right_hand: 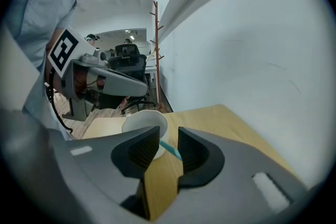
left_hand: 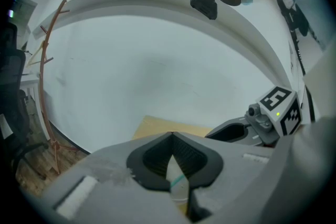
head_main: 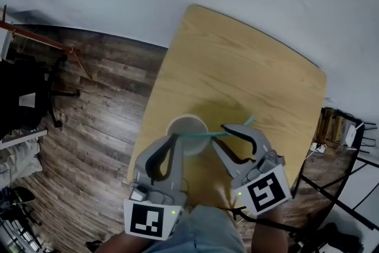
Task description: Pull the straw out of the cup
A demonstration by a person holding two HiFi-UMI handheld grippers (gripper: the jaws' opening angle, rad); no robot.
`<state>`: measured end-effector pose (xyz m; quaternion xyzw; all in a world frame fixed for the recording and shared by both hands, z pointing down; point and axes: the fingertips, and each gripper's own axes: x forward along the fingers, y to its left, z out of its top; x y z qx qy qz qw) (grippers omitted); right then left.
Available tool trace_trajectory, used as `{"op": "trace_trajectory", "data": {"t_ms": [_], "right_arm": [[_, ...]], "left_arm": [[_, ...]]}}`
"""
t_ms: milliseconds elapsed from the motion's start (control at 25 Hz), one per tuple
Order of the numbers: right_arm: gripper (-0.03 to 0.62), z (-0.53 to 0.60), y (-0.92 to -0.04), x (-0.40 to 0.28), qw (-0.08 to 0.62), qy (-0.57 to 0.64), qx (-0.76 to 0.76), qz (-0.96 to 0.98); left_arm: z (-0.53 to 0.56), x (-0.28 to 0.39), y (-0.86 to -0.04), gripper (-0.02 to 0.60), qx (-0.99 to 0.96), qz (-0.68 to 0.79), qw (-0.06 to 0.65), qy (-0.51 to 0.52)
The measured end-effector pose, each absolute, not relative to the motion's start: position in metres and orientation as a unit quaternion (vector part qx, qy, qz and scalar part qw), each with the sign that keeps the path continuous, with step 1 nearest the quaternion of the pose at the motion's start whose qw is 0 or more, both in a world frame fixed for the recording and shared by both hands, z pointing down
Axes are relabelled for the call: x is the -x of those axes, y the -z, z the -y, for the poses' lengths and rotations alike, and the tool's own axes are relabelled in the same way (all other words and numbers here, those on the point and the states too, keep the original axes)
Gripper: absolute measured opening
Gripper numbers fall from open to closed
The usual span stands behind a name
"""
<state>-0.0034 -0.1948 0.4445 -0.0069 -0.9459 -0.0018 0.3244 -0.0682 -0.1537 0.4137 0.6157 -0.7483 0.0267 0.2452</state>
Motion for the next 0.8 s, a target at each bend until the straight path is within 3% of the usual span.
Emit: {"op": "trace_trajectory", "data": {"t_ms": [800], "right_arm": [[0.117,0.154,-0.410,-0.002,0.311,0.055,0.044,0.948]], "left_arm": [[0.131,0.056,-0.385,0.015,-0.632,0.746,0.211,-0.012]]}}
